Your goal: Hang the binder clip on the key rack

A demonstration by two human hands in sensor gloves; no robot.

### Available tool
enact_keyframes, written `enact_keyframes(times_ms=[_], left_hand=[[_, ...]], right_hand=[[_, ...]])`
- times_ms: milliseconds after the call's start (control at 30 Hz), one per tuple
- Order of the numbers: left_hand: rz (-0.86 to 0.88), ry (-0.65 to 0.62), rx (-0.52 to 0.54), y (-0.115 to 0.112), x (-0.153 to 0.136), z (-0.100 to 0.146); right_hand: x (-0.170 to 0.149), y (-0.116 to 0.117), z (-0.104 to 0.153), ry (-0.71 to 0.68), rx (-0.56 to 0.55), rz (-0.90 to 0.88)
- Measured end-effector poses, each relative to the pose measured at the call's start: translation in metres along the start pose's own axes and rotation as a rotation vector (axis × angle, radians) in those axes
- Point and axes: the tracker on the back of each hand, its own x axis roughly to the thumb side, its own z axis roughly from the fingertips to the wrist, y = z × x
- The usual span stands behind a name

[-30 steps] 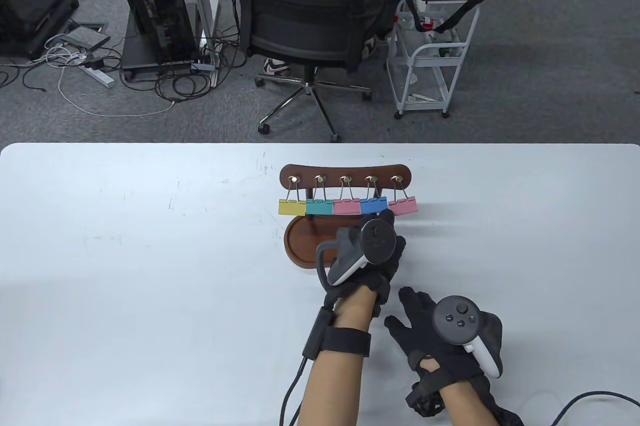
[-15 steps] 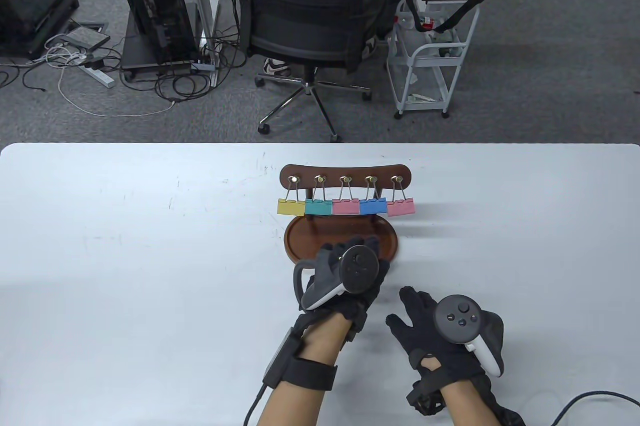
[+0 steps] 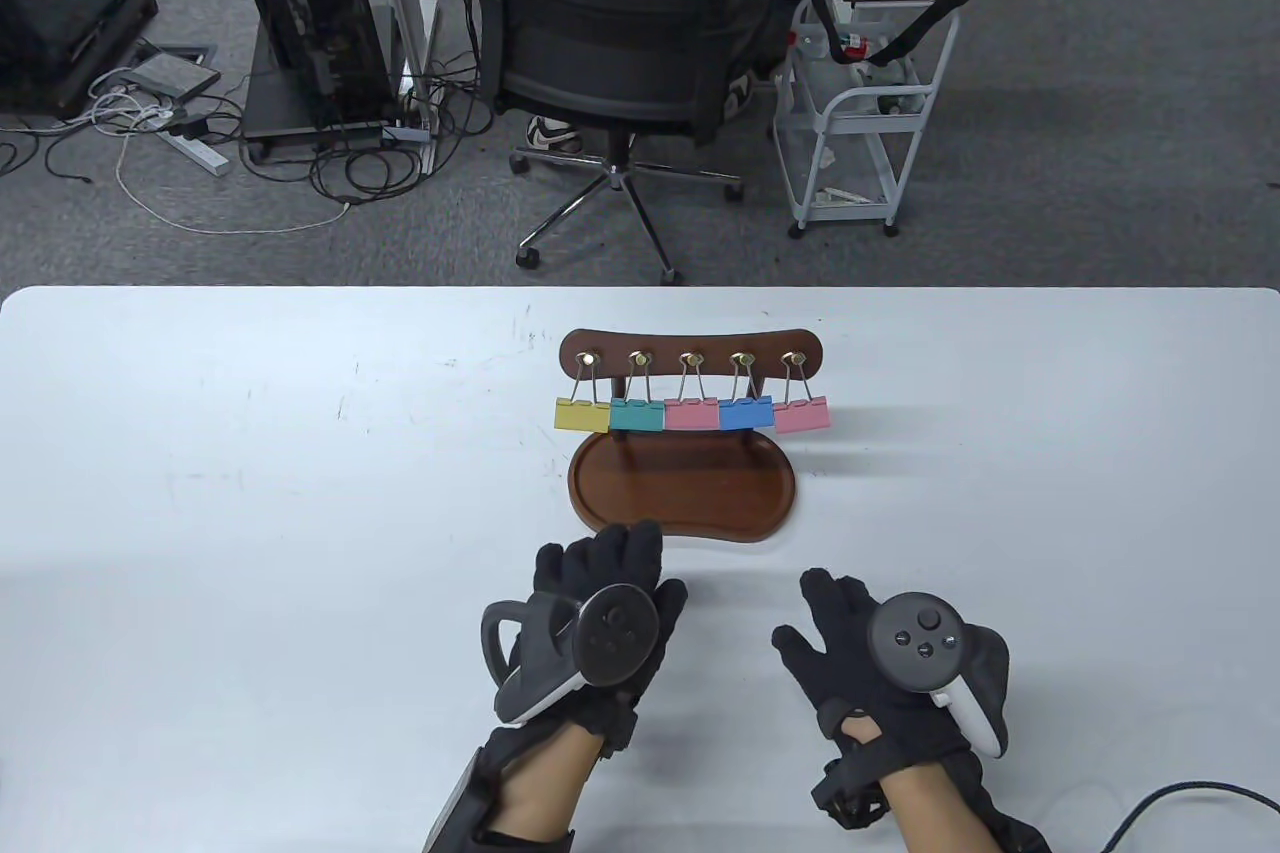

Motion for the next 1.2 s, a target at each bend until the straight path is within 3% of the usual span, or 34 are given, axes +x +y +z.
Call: enact_keyframes(times_ms=[633,1200], left_hand=[[-0.012,-0.026,0.09,0.008,-0.001,0.035],[0.005,-0.032,0.075,0.004,0.001,0.037]], right_hand=[[0.005,-0.001,0.004,-0.017,-0.063,0.057],[0.014,0.006,0.006,-0.049,-0.035,0.075]])
